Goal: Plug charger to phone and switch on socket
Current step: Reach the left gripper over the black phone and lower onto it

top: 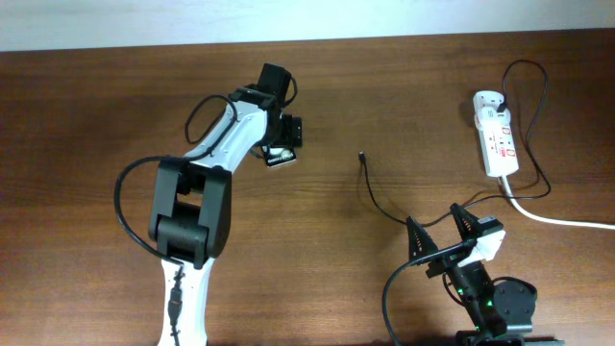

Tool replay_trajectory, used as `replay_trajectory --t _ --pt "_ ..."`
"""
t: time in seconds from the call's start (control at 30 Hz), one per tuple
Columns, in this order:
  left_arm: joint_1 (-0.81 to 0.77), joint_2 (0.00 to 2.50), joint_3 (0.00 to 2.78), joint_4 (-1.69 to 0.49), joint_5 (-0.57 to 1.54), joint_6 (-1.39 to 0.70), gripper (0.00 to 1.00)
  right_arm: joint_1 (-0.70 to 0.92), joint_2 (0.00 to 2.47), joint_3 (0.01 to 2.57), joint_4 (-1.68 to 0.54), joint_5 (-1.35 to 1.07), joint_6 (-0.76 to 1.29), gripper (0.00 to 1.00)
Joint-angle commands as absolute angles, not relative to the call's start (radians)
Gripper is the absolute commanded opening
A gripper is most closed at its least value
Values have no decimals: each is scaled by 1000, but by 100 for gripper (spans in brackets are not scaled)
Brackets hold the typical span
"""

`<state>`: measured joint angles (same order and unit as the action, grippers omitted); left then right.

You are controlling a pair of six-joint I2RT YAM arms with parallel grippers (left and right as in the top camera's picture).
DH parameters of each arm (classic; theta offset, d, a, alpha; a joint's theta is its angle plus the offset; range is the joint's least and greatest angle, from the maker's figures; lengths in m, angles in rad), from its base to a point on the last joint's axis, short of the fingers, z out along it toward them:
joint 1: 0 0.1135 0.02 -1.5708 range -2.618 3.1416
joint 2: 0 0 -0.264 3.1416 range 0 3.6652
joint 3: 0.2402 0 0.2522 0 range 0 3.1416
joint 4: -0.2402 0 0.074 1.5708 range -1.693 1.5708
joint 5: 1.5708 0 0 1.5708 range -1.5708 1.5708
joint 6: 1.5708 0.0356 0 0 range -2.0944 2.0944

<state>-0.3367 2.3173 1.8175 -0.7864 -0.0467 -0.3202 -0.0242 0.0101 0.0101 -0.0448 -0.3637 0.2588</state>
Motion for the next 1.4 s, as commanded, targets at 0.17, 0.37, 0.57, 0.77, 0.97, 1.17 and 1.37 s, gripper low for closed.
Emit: replay_trajectory --t 0.17,0.37,0.57,0.77,0.97,1.17,1.37 --pt "-384 2353 1820 -1017 -68 -355 67 -20 4 6 -52 -359 260 99" --pt "-379 2353 1880 -962 -80 -343 99 -20 4 6 -52 -359 260 99" --pt "-408 2398 1978 -834 -76 -344 99 -20 4 6 -52 -359 260 99" --pt "-417 2471 1978 -917 -76 -344 93 -20 4 6 -52 -359 260 99" --pt "-417 2471 1978 -1198 -75 -343 90 -20 4 6 -51 -359 260 99" --pt "-417 2470 1979 -1392 -68 -299 99 -20 4 6 -52 -359 260 99" --pt "-408 2432 2217 -1250 -90 -298 99 -20 4 6 -52 -359 260 99"
